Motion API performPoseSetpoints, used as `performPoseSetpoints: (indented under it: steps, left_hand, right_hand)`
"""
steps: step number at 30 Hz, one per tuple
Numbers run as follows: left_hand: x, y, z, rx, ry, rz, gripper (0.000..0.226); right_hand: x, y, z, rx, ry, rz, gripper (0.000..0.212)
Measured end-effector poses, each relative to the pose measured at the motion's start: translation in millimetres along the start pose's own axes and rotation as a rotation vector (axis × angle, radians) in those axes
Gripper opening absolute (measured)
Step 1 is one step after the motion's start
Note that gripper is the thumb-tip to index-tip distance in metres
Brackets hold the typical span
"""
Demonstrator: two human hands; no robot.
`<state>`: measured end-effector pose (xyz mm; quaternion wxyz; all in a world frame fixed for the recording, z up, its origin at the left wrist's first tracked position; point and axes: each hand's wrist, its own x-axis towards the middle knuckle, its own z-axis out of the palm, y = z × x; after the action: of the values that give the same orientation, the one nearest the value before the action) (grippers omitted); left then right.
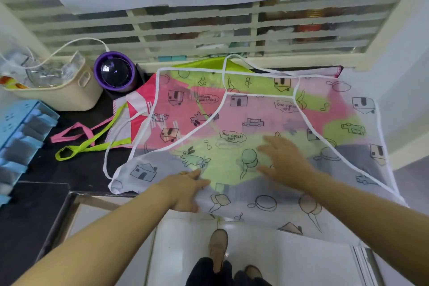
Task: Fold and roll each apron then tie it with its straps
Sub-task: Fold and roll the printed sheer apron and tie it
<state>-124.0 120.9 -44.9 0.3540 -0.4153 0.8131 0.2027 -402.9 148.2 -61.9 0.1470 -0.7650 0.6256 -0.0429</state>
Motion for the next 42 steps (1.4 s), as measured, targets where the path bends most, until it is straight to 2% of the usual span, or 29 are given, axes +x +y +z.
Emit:
performPoseSetpoints:
  steps: [2,3,5,8,12,16,19,21,24,26,30,32,37,40,42]
  left_hand:
    - [0,-1,3,-0.019,0.01,0.001,0.087]
    - [0,-2,7,-0.021,0.023,0.004,0.09]
    - [-2,-7,20,0.014,0.06,-0.003,0.095]
    - [-10,-18,54,0.067,0.156,-0.091,0.096]
    - [-23,-41,95,0.086,0.336,-0.3,0.094]
    - [-32,-69,118,0.015,0.617,-0.42,0.094]
    - [-37,-80,124,-0.209,0.801,-0.581,0.088]
    - [-43,-76,119,-0.611,0.945,-0.656,0.082]
    - [-47,-73,116,-1.291,1.088,-0.602,0.069]
    - [-47,-78,118,-1.504,1.083,-0.619,0.056]
    - [-54,-91,118,-1.539,0.989,-0.641,0.028]
    - [-58,-97,117,-1.495,0.979,-0.607,0.031]
    - [-73,-102,97,-1.429,1.132,-0.513,0.037]
    - [-87,-102,79,-1.476,1.173,-0.413,0.028]
    - [-95,-104,71,-1.562,1.142,-0.309,0.021]
  right_hand:
    - [-19,-45,12,0.123,-0.408,-0.172,0.078]
    - [-27,-57,22,0.081,-0.525,-0.193,0.09]
    - [-34,-60,38,-0.063,-0.585,-0.208,0.108]
    - [-32,-54,47,-0.238,-0.54,-0.242,0.111]
    - [-32,-57,54,-0.299,-0.509,-0.248,0.115]
    - [-34,-59,56,-0.33,-0.483,-0.231,0.115]
    - [-34,-60,57,-0.324,-0.468,-0.218,0.112]
    - [-33,-61,57,-0.31,-0.458,-0.202,0.109]
    - [-33,-66,57,-0.301,-0.444,-0.18,0.105]
    - [-33,-71,56,-0.279,-0.436,-0.159,0.103]
    - [-31,-80,54,-0.256,-0.405,-0.11,0.101]
    - [-31,-85,55,-0.255,-0.392,-0.076,0.1]
    - [-32,-96,57,-0.201,-0.396,0.047,0.101]
    - [-32,-101,56,-0.211,-0.393,0.082,0.101]
    - [-33,-104,55,-0.214,-0.395,0.105,0.101]
